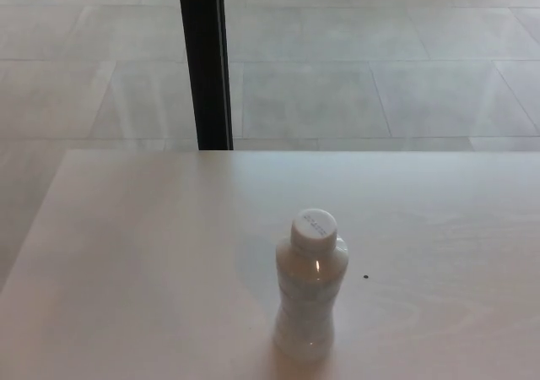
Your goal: The robot uses its left hand to to lift the bottle kept on the middle of the desk and tilts it towards its right hand. It then uses its right hand to rotate its cap to open it and places the bottle and cap back on the desk
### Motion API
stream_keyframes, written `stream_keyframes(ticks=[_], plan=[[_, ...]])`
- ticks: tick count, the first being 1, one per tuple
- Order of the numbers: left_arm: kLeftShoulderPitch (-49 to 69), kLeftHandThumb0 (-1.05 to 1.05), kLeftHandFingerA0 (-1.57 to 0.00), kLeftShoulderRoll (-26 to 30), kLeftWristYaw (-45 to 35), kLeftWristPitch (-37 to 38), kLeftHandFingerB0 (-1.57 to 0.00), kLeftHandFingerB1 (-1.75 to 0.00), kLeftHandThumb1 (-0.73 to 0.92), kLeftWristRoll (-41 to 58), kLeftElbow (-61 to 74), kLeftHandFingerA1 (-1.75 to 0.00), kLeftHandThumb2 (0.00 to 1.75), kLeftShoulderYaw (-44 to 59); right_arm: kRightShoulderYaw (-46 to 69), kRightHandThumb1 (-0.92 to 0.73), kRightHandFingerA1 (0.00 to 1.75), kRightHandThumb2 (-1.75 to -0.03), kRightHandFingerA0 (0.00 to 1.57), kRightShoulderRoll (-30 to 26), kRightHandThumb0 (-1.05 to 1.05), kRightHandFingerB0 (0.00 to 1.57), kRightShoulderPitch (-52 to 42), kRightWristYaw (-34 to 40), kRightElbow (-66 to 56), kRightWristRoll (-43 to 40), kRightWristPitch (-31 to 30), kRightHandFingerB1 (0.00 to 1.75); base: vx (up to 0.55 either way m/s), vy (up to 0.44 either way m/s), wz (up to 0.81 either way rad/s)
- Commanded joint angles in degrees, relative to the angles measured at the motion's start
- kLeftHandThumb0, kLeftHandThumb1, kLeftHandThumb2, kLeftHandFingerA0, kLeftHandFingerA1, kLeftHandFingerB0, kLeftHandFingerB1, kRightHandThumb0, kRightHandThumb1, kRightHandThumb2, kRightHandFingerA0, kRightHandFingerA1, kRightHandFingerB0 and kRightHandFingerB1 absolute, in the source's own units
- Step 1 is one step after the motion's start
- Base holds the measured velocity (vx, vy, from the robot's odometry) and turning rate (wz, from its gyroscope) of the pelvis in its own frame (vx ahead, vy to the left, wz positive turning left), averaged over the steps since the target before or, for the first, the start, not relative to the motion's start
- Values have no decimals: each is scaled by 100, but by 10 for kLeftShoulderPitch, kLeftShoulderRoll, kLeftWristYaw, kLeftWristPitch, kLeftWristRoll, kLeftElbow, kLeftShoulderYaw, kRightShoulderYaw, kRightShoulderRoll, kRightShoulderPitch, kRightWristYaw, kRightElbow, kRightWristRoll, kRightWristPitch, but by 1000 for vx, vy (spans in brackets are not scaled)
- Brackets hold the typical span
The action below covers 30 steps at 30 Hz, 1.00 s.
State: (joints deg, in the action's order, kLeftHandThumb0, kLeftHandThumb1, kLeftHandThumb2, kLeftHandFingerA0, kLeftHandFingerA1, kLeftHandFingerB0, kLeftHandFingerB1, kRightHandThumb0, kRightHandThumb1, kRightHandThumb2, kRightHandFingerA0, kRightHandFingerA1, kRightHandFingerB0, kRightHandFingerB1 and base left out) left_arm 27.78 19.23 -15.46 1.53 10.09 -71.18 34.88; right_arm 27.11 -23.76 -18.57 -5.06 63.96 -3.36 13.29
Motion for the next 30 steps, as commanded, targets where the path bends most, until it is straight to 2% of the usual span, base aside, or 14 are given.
stream_keyframes(ticks=[1,4,6,8,10,12,13,14,15,21,25,26,27,30], plan=[[5,-92,-48,24,-82,51,-37,-78,75,66,-16,-94,63,47,54,-69,84,-61,44,-27,-71,11,5,-36,9,-69,52,58,0,0,0],[-17,-98,-32,33,-101,49,-28,-87,77,122,-7,-102,61,110,121,-58,72,-96,18,-50,-86,3,46,-83,-2,-136,20,53,0,0,0],[-36,-96,-26,46,-103,56,-27,-101,78,131,0,-112,59,129,139,-77,80,-63,6,-71,-81,1,69,-75,-4,-138,14,54,0,0,0],[-73,-90,-3,74,-84,79,-15,-99,66,128,27,-106,54,135,166,-45,58,-105,3,-105,-42,0,110,-69,-47,-158,-11,54,0,0,0],[-87,-95,-13,98,-96,94,-20,-81,48,116,67,-85,88,126,180,-76,77,-63,13,-115,-94,18,127,-86,-61,-169,-19,58,0,0,0],[-98,-95,0,111,-112,94,-17,-90,63,120,85,-109,58,129,186,-43,58,-104,2,-120,-42,1,138,-100,-139,-184,-50,55,0,0,0],[-109,-97,-3,121,-114,86,-22,-88,62,122,107,-113,58,130,188,-62,67,-102,8,-123,-86,0,144,-119,-167,-193,-55,49,0,0,0],[-142,-96,-8,138,-122,78,-27,-78,61,146,153,-103,59,145,193,-44,55,-105,0,-128,-42,0,175,-133,-211,-219,-80,54,0,0,0],[-178,-95,-18,138,-117,83,-28,-70,51,166,184,-80,94,157,192,-63,66,-95,9,-119,-83,8,180,-135,-274,-237,-96,57,0,0,0],[-248,-100,-36,102,-71,1,-58,-64,59,218,407,-84,62,156,154,-69,70,-62,29,-85,-94,28,205,-122,-469,-281,-167,60,0,0,0],[-272,-103,-63,65,-39,-33,-77,-58,38,225,569,-71,81,105,92,-74,57,-63,26,-59,-92,25,212,-104,-575,-244,-144,54,0,0,0],[-272,-105,-63,56,-21,-56,-68,-53,18,225,618,-70,75,89,77,-74,51,-63,22,-51,-90,21,217,-105,-600,-244,-145,49,0,0,0],[-274,-96,-28,47,-49,-42,-44,-46,61,219,661,-64,59,52,44,-77,42,-64,18,-37,-86,15,230,-90,-641,-227,-145,38,0,0,0],[-288,-88,-13,21,-26,-71,-25,-40,64,234,721,-54,61,27,4,-79,43,-64,16,-9,-85,13,244,-69,-690,-213,-154,32,0,0,0]])
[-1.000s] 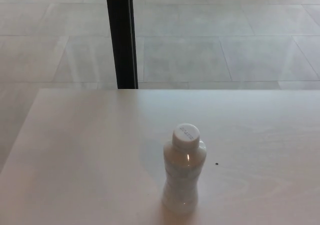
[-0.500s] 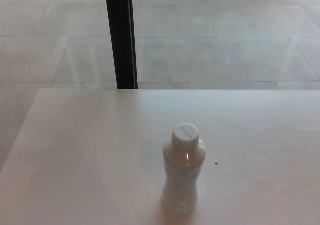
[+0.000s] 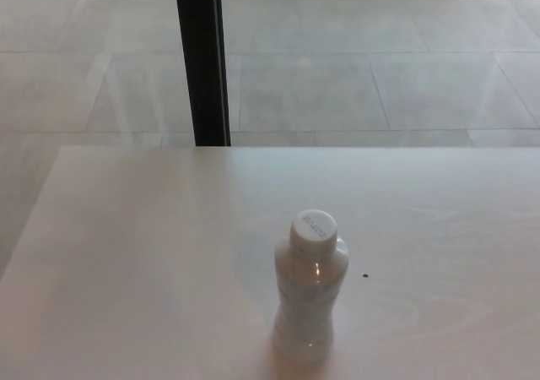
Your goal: The robot uses its left hand to to lift the bottle kept on the middle of the desk and tilts it towards its right hand. It then uses its right hand to rotate its cap to open it and places the bottle and cap back on the desk
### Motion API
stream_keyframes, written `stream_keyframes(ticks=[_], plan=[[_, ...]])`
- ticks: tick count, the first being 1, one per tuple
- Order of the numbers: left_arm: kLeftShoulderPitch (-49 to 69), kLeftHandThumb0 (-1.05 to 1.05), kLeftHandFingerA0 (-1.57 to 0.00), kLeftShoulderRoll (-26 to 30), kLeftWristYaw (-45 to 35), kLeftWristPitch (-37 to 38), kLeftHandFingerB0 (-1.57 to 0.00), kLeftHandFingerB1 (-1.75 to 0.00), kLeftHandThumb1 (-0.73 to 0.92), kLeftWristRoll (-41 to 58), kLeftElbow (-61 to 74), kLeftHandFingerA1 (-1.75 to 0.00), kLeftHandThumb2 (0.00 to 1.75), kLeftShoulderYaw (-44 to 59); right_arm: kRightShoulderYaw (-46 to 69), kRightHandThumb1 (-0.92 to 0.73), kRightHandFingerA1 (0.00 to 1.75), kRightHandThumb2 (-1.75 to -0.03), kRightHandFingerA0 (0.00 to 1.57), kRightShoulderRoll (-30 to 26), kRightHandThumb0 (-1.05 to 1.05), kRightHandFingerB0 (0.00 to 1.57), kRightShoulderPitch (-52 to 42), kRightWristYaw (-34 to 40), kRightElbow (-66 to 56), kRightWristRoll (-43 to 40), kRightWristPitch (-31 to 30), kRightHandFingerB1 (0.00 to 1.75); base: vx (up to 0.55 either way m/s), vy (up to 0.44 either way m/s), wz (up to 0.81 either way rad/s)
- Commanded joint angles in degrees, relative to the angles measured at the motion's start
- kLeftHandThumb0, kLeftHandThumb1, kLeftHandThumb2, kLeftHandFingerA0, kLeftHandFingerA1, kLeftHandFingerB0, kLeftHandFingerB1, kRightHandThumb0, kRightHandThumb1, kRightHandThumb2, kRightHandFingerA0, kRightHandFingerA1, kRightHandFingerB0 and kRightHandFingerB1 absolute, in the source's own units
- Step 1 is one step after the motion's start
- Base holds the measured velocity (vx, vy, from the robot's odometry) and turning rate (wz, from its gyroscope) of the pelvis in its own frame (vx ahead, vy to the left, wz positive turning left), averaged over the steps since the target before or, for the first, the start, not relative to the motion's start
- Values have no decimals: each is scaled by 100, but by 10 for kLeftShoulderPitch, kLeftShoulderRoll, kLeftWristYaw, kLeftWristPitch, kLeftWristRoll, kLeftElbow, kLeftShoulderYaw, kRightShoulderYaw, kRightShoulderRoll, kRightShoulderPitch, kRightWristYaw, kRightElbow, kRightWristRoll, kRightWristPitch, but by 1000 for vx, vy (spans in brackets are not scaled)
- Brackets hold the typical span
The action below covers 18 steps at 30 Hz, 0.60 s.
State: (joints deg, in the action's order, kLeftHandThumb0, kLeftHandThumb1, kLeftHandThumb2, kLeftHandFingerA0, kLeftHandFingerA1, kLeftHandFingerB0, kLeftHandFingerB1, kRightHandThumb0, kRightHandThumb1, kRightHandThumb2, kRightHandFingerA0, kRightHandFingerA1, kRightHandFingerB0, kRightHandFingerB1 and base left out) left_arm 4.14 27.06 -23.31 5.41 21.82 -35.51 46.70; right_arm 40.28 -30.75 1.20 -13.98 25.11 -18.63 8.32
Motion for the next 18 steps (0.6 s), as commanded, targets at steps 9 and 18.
stream_keyframes(ticks=[9,18], plan=[[-39,-40,-3,-138,88,-175,0,-50,41,52,511,-54,103,-249,-242,-50,52,-108,3,127,-37,0,50,23,-351,8,-121,49,0,0,0],[-42,-40,-2,-204,117,-159,0,-49,48,-27,516,-53,107,-324,-280,-64,51,-97,18,156,-75,8,46,29,-343,31,-127,40,0,0,0]])
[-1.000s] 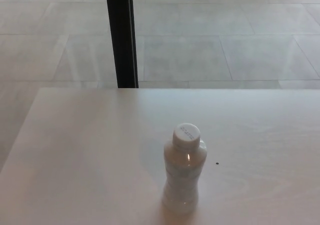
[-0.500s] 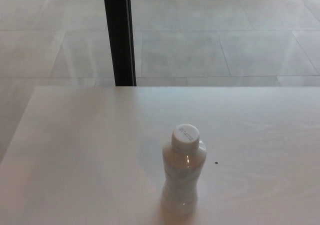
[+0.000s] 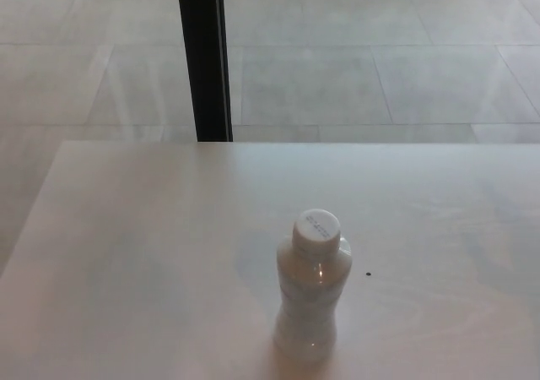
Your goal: The robot uses its left hand to to lift the bottle kept on the middle of the desk and tilts it towards its right hand. It then uses its right hand to rotate its cap to open it and places the bottle and cap back on the desk
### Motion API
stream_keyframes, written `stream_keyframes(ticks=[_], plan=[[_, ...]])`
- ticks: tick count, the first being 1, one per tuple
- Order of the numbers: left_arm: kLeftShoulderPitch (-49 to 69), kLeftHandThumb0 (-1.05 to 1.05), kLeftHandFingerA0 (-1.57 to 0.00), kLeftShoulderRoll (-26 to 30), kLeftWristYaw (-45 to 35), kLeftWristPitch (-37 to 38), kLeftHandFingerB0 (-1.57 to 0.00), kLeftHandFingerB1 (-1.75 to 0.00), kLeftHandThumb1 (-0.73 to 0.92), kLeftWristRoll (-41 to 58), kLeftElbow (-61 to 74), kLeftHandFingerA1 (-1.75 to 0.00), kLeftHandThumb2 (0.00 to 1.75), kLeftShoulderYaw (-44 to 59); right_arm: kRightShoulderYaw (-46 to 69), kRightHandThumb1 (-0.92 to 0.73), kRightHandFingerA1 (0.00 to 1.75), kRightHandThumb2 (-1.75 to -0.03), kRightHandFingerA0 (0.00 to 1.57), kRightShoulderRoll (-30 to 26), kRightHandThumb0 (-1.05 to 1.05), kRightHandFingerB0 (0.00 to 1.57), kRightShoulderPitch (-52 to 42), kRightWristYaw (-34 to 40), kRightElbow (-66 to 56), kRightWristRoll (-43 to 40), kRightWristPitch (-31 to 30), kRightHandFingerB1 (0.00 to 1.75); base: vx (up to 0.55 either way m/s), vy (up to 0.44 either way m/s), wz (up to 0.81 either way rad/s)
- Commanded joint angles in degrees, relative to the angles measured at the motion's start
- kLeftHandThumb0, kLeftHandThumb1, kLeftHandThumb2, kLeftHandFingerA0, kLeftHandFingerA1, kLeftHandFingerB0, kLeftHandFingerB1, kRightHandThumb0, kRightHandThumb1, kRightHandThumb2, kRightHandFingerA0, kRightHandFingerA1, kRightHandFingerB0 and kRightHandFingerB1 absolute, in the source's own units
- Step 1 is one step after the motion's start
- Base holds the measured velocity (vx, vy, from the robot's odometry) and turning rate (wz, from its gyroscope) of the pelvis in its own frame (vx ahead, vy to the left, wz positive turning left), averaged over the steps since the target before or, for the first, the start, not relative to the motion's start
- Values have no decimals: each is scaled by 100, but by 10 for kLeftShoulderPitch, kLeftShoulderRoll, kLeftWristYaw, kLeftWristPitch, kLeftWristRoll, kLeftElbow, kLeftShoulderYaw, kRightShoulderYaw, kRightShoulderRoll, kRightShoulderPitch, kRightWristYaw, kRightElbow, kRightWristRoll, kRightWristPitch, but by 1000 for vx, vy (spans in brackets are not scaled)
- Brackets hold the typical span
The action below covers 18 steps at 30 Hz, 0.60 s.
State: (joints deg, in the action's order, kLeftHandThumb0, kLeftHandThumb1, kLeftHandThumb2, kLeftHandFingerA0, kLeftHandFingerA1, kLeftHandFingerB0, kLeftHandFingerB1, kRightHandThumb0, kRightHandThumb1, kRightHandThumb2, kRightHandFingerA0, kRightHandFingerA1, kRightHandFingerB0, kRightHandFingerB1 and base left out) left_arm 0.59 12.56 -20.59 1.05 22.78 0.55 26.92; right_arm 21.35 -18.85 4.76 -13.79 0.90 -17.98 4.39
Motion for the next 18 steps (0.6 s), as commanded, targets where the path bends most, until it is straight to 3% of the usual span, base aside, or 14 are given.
stream_keyframes(ticks=[1,8,9,10,13,14,15,16,17,18], plan=[[-10,-39,-2,-63,96,-134,0,-50,49,-39,162,-53,107,-141,-94,-80,42,-64,27,40,-76,16,13,30,-98,25,-91,27,0,0,0],[-22,-39,-4,-95,111,-169,-1,-51,49,-66,159,-54,108,-226,-113,-79,41,-64,31,56,-78,20,14,54,-114,30,-127,29,0,0,0],[-23,-71,-10,-98,115,-176,-14,-42,78,-70,161,-54,66,-236,-116,-78,41,-64,32,61,-77,20,15,55,-113,29,-127,29,0,0,0],[-31,-40,-4,-105,107,-159,0,-51,50,-88,135,-55,109,-263,-119,-79,41,-64,30,60,-74,19,16,51,-115,26,-130,29,0,0,0],[-32,-40,-4,-103,116,-159,0,-51,50,-93,133,-55,109,-271,-122,-79,41,-64,30,62,-74,19,18,53,-120,28,-136,29,0,0,0],[-39,-74,-4,-105,114,-164,-3,-43,58,-105,113,-53,100,-291,-120,-63,52,-98,25,62,-74,11,18,54,-123,27,-138,42,0,0,0],[-39,-81,0,-99,111,-161,0,-35,58,-112,105,-42,103,-300,-120,-63,52,-98,26,63,-74,12,17,56,-125,29,-140,42,0,0,0],[-40,-81,0,-96,111,-161,0,-35,58,-114,102,-42,103,-305,-120,-63,52,-98,26,63,-74,12,17,57,-127,29,-142,42,0,0,0],[-41,-82,0,-79,111,-172,0,-21,76,-143,97,-19,69,-327,-119,-63,52,-98,27,66,-75,12,17,62,-131,28,-148,43,0,0,0],[-40,-84,0,-75,114,-169,0,-16,74,-150,94,-15,73,-333,-119,-80,41,-64,33,66,-74,20,16,61,-131,29,-149,30,0,0,0]])
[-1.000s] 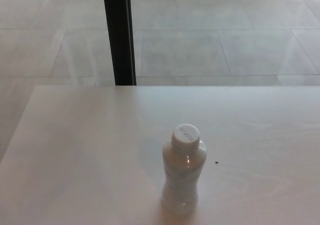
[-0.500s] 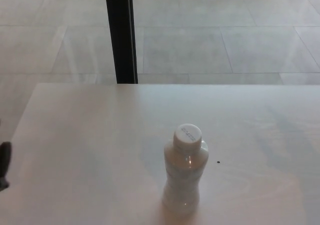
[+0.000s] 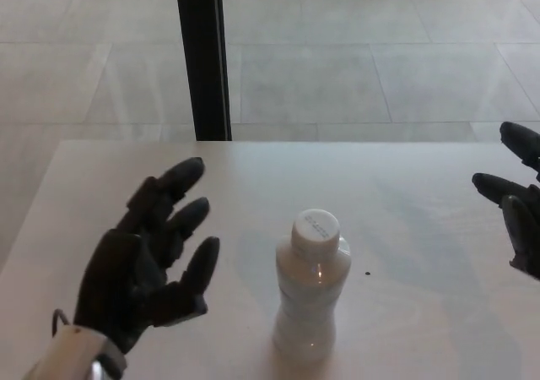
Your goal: The robot uses its left hand to to lift the bottle kept on the middle of the desk and tilts it towards its right hand. It then uses its right hand to rotate its cap to open it and places the bottle and cap back on the desk
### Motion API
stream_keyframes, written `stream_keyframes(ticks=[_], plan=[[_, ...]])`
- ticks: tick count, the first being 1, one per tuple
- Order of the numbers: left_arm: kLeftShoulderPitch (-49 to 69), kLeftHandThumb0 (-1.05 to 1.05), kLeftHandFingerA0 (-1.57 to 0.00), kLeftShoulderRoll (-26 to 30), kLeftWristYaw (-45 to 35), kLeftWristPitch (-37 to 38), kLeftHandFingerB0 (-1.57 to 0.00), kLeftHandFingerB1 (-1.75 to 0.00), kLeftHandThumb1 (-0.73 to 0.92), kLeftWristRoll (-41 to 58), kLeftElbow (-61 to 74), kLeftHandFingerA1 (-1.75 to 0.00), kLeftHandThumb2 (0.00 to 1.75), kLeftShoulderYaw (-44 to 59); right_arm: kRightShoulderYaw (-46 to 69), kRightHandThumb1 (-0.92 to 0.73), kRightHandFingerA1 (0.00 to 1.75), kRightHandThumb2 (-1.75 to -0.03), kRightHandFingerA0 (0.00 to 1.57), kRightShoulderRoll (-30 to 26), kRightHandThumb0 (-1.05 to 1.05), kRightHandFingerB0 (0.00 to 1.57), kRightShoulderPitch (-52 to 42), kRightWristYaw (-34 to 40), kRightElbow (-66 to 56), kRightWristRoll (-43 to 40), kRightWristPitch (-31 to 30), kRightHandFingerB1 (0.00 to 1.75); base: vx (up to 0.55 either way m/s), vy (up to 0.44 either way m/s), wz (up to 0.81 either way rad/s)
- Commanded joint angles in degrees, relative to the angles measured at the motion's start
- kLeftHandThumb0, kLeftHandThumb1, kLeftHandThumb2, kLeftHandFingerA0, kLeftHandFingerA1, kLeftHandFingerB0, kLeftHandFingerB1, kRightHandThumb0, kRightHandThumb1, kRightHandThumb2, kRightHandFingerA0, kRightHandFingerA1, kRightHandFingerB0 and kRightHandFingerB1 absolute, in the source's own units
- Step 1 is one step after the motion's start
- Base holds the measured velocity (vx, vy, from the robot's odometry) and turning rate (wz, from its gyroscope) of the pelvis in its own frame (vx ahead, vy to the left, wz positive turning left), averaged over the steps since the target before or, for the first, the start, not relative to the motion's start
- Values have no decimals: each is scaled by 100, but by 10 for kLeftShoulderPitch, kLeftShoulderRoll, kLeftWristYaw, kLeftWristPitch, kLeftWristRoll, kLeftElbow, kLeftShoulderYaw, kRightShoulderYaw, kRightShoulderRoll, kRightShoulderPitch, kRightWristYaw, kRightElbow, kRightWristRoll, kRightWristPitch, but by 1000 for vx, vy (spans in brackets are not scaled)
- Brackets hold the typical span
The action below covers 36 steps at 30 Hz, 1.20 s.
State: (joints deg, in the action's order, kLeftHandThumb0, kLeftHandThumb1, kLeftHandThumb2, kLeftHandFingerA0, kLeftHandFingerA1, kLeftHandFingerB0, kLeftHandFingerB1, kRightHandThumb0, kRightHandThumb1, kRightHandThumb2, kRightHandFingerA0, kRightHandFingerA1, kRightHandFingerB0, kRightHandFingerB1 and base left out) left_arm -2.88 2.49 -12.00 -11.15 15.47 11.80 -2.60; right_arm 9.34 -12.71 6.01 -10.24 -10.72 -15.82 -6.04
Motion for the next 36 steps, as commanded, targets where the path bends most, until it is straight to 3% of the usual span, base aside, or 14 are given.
stream_keyframes(ticks=[1,5,6,8,9,12,13,22,25,27,33,34,35,36], plan=[[-5,-86,0,32,32,-40,0,-12,72,-94,-25,-11,75,-48,2,-61,53,-98,28,5,-76,14,5,25,-14,8,-45,44,0,0,0],[-11,-103,0,49,26,-26,0,-10,65,-119,-48,-24,106,-77,8,-61,54,-98,30,10,-76,16,13,32,-11,7,-45,44,0,0,0],[-11,-92,0,52,29,-28,0,-4,76,-122,-48,0,63,-79,7,-62,54,-97,30,11,-76,17,15,32,-11,7,-45,44,0,0,0],[-8,-105,0,63,30,-34,0,-3,61,-144,-50,-22,104,-99,11,-62,55,-97,31,14,-75,18,14,30,-11,2,-42,44,0,0,0],[-7,-105,0,67,27,-36,0,-2,60,-146,-51,-23,103,-105,11,-77,45,-63,37,15,-71,24,14,29,-11,2,-40,30,0,0,0],[-6,-94,0,73,25,-42,0,0,56,-153,-57,0,82,-118,11,-62,55,-97,33,19,-76,18,11,31,-12,3,-40,44,0,0,0],[-9,-95,0,76,26,-49,0,0,55,-161,-57,0,80,-124,12,-76,45,-63,41,21,-72,25,11,32,-13,2,-41,30,0,0,0],[-30,-98,0,82,40,-92,0,0,61,-204,-71,0,59,-155,13,-76,47,-63,42,29,-68,27,5,29,-15,0,-32,30,0,0,0],[-31,-105,0,56,58,-83,0,0,55,-199,-78,-22,97,-142,15,-75,48,-63,42,33,-68,26,4,31,-15,1,-32,29,0,0,0],[-30,-93,0,34,82,-63,0,0,54,-208,-87,0,57,-140,15,-75,48,-63,42,36,-67,29,1,34,-15,3,-33,30,0,0,0],[-33,-95,0,-35,134,-26,0,0,56,-215,-119,0,58,-116,18,-74,49,-63,42,42,-65,32,-6,37,-15,3,-30,31,0,0,0],[-33,-101,0,-44,146,-19,0,-1,51,-221,-121,-29,98,-113,17,-74,48,-63,42,43,-65,32,-6,39,-15,6,-31,32,0,0,0],[-36,-93,0,-54,158,-21,0,0,55,-230,-118,-6,62,-114,17,-74,49,-63,43,44,-64,33,-6,41,-14,6,-31,32,0,0,0],[-41,-104,0,-62,168,-25,0,-8,54,-235,-121,-32,102,-113,16,-74,48,-63,42,44,-63,33,-5,42,-14,7,-36,32,0,0,0]])
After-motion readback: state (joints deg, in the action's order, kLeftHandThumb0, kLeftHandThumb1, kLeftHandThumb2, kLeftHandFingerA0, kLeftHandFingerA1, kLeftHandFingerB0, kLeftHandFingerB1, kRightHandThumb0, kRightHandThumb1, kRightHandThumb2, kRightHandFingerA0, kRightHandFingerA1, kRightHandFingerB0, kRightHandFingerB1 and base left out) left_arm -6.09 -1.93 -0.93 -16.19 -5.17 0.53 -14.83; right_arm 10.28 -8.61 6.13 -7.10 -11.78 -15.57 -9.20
